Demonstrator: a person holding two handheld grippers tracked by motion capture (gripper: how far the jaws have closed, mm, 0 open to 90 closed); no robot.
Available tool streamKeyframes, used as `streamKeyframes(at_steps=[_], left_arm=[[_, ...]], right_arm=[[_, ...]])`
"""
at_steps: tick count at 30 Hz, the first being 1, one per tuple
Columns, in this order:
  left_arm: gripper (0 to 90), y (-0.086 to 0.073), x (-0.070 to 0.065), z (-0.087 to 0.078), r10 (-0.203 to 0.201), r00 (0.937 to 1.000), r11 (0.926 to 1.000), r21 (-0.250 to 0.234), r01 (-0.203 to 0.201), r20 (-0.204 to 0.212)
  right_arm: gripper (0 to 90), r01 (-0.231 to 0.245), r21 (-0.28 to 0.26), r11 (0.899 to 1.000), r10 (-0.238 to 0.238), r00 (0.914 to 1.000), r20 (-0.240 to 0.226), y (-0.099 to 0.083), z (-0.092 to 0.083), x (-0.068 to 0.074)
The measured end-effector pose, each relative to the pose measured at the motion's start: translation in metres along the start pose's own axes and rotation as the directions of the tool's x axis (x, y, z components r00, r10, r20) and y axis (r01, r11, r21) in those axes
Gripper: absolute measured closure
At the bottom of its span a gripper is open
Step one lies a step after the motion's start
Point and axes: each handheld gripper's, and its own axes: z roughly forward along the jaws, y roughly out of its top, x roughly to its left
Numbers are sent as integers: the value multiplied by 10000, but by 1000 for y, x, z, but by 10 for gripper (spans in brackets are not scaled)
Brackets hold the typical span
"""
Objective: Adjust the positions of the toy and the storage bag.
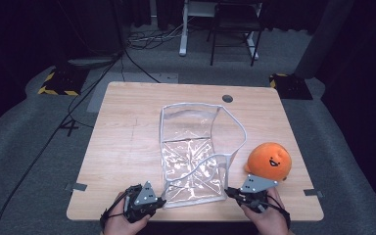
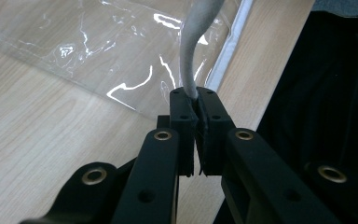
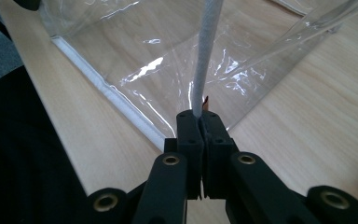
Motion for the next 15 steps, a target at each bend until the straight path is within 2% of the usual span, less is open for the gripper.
streamKeyframes(at_steps=[7, 15], left_arm=[[864, 2, -6, 2, 124, 9998, 9999, 70, -125, 158], [864, 3, -11, 2, 270, 9992, 9995, 163, -275, 297]], right_arm=[[877, -162, -10, 9999, 162, 9999, -1, -13, -15, 13], [877, -155, 140, 9998, 156, 9999, -34, -18, -23, 22]])
